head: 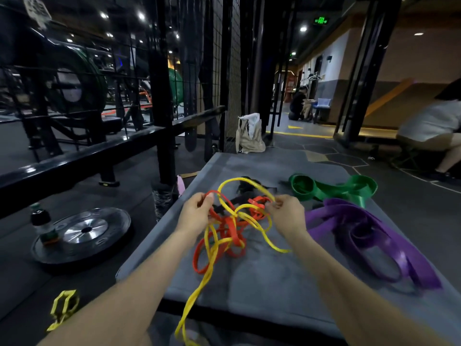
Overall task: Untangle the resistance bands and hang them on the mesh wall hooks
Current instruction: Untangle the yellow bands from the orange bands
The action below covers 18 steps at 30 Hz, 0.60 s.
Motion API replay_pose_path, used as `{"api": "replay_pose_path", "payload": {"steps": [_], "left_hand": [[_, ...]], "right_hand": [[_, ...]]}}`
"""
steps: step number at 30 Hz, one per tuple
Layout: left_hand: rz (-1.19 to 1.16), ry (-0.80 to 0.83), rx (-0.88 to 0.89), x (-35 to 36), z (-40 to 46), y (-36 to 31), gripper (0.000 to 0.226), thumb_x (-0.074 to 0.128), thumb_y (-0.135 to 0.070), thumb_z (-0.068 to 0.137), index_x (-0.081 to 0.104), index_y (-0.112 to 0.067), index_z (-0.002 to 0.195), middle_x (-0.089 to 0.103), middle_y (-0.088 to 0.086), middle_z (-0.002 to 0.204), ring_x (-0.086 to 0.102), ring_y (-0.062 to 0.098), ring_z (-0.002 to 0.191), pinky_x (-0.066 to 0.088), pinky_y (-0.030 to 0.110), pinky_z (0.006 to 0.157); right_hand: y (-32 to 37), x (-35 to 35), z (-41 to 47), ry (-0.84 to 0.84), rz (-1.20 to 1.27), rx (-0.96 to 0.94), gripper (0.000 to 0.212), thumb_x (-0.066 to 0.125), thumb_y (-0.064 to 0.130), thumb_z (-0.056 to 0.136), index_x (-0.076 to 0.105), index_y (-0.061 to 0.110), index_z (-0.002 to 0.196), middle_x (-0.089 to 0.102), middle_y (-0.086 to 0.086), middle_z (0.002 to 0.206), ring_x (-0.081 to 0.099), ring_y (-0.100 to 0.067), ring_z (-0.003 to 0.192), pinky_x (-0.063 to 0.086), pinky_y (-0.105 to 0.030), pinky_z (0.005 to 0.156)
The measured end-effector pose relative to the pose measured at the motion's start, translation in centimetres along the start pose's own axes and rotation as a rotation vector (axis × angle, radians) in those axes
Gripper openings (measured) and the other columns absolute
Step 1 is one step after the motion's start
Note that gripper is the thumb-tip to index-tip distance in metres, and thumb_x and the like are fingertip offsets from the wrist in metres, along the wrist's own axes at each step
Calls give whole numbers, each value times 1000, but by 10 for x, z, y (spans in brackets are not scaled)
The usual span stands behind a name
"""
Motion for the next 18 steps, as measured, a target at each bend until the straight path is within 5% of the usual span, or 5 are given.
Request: {"api": "replay_pose_path", "payload": {"steps": [2, 7, 11, 14, 18], "left_hand": [[-46, 20, -11, 3, 3, -2, 28, 49, -28, 97, 53, -12, 73, 46, 2, 63, 55, 19, 65, 57, 41, 71], [-116, 35, -42, 8, 3, 6, 27, 51, -27, 95, 58, -12, 73, 46, 0, 64, 51, 17, 66, 54, 39, 70], [-219, 8, -106, 5, 2, 18, 25, 52, -25, 95, 60, -12, 75, 50, 3, 70, 53, 12, 66, 54, 29, 59], [-213, -84, -152, -7, 11, 27, 26, 52, -24, 96, 55, -16, 71, 50, -2, 68, 51, 11, 65, 44, 26, 61], [-347, -227, -305, -16, 21, 47, 27, 47, -20, 98, 48, -18, 70, 47, -3, 66, 52, 6, 51, 44, 20, 49]], "right_hand": [[12, 10, -4, -5, 31, -116, 17, 64, 20, 85, 69, 3, 87, 68, -9, 79, 64, -24, 82, 42, -25, 70], [14, 61, -24, 266, -103, -249, 37, 72, 40, 76, 45, 21, 60, 46, 7, 56, 44, -11, 55, 37, -28, 58], [-16, 77, -21, 345, -24, -141, 29, 73, 19, 77, 46, 26, 69, 56, 4, 64, 59, -12, 63, 47, -28, 66], [-32, 63, -4, 149, 150, -102, 5, 67, 8, 83, 65, 11, 86, 59, 2, 67, 55, -5, 61, 45, -23, 67], [-66, 41, 21, -115, 276, 71, 9, 62, 10, 86, 70, 7, 87, 64, -6, 74, 58, -20, 72, 51, -42, 75]]}}
Point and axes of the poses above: each hand's wrist, its own z-axis towards the middle knuckle, its own x-axis out of the palm, y = z × x, the point moved 4 cm from there along z, towards the middle knuckle
